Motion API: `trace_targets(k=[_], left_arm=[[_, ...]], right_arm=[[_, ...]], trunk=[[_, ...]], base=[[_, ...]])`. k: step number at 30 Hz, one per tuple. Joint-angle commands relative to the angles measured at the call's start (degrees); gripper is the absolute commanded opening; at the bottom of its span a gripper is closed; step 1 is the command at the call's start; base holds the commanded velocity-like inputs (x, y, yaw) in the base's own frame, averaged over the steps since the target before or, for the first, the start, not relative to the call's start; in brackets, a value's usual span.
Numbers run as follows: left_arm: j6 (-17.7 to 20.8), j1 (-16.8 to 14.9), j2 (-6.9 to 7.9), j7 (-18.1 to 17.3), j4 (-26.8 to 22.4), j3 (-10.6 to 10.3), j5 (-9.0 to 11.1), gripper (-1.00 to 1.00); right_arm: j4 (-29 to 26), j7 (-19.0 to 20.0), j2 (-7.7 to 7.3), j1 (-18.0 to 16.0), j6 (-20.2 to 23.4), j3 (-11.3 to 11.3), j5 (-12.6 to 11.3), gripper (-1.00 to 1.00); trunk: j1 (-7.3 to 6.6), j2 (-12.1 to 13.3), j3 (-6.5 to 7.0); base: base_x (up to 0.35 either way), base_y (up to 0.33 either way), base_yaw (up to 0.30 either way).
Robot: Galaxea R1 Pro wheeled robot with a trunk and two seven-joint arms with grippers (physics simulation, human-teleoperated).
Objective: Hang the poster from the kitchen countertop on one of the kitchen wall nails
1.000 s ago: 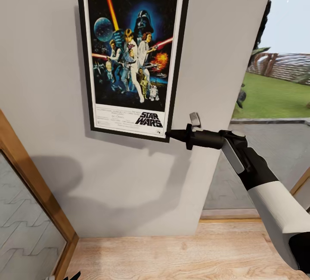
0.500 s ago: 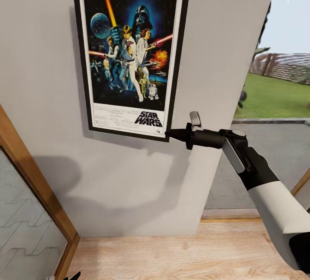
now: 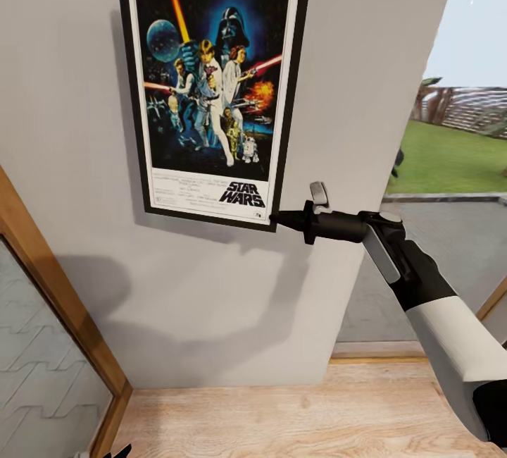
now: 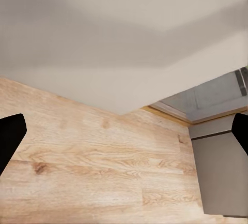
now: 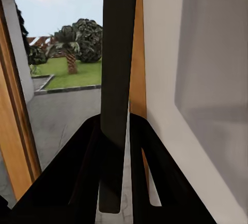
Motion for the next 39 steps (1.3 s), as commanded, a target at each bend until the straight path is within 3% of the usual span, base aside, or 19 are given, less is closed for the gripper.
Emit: trace_targets(k=[1,11,20,25,29,39], left_arm=[[-0.34,-0.04,0.0,-0.08,-0.01,-0.48,0.4,1.0],[-0.36,-0.04,0.03,-0.07,-0.01,-0.48,0.4,1.0],[-0.34,-0.04,-0.01,-0.06,-0.01,-0.48,0.4,1.0],[-0.35,-0.04,0.02,-0.06,-0.01,-0.48,0.4,1.0],[-0.36,-0.04,0.02,-0.07,-0.01,-0.48,0.4,1.0],[-0.36,-0.04,0.03,-0.08,-0.01,-0.48,0.4,1.0]], right_arm=[[0.02,0.03,-0.06,-0.08,0.79,0.16,-0.65,-1.0],[-0.84,-0.18,0.69,-0.81,5.22,0.14,-0.59,-1.0],[-0.86,-0.2,1.27,-1.01,5.81,0.15,-0.48,-1.0],[-0.86,-0.16,1.62,-1.04,5.91,0.15,1.54,-1.0],[-0.86,-0.03,2.78,-1.05,6.02,0.15,4.41,-1.0],[-0.85,0.13,3.25,-1.06,5.98,0.09,5.5,-1.0]], trunk=[[0.03,-0.11,-0.11],[0.03,-0.11,-0.11],[0.03,-0.11,-0.11],[0.03,-0.11,-0.11],[0.03,-0.11,-0.11],[0.03,-0.11,-0.11]], base=[[0.0,0.006,0.0],[0.0,0.001,0.0],[0.0,0.0,0.0],[0.0,0.0,0.0],[0.0,0.0,0.0],[0.0,0.0,0.0]])
